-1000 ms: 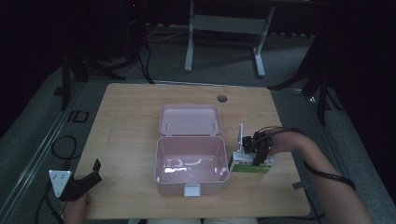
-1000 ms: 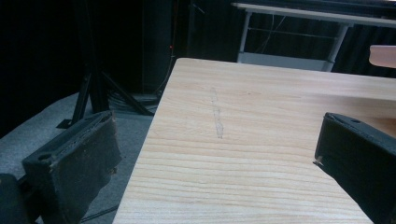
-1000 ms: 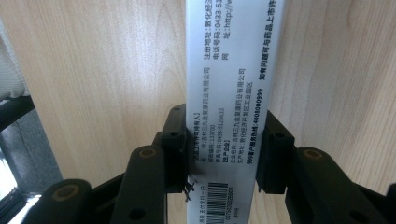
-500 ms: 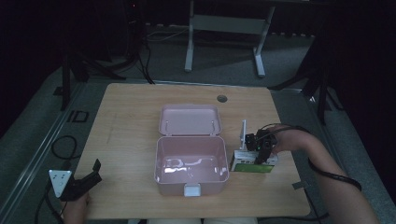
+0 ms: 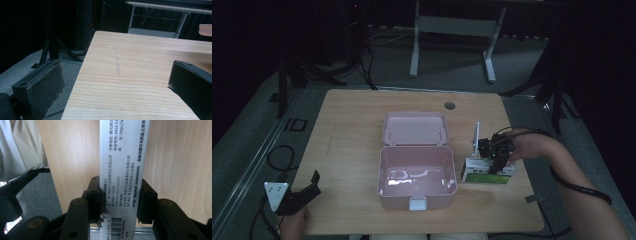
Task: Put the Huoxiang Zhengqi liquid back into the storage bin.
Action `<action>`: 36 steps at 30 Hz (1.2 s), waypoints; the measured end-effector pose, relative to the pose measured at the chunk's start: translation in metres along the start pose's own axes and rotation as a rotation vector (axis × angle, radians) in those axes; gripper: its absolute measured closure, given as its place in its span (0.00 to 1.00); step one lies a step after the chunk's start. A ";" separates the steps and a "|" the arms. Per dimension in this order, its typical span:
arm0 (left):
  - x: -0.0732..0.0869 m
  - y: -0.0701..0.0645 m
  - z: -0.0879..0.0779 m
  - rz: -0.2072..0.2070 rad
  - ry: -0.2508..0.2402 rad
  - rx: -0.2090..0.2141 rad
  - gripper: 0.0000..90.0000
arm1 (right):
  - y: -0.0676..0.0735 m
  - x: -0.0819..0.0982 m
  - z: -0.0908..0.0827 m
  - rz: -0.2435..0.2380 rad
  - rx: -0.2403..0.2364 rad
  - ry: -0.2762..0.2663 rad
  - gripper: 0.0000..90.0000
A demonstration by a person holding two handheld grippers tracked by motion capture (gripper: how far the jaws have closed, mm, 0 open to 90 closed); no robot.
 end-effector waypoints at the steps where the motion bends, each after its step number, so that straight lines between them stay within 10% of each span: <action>1: 0.000 0.000 0.000 0.000 0.000 0.000 0.00 | 0.001 0.001 -0.004 -0.002 0.003 -0.002 0.69; 21: 0.000 0.000 0.000 -0.005 -0.001 -0.003 0.00 | 0.022 0.010 -0.068 0.045 0.041 -0.025 0.69; 36: 0.000 -0.001 0.000 0.008 -0.008 0.006 0.00 | 0.029 -0.016 -0.091 0.021 0.057 -0.042 0.69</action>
Point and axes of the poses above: each handheld gripper's, and its own axes: z roughly forward along the jaws, x roughly out of its underside, y roughly to its left, the point moved 1 cm from there along z, roughly forward along the jaws, and after that the axes turned 9 degrees about y, right-handed, at the moved point
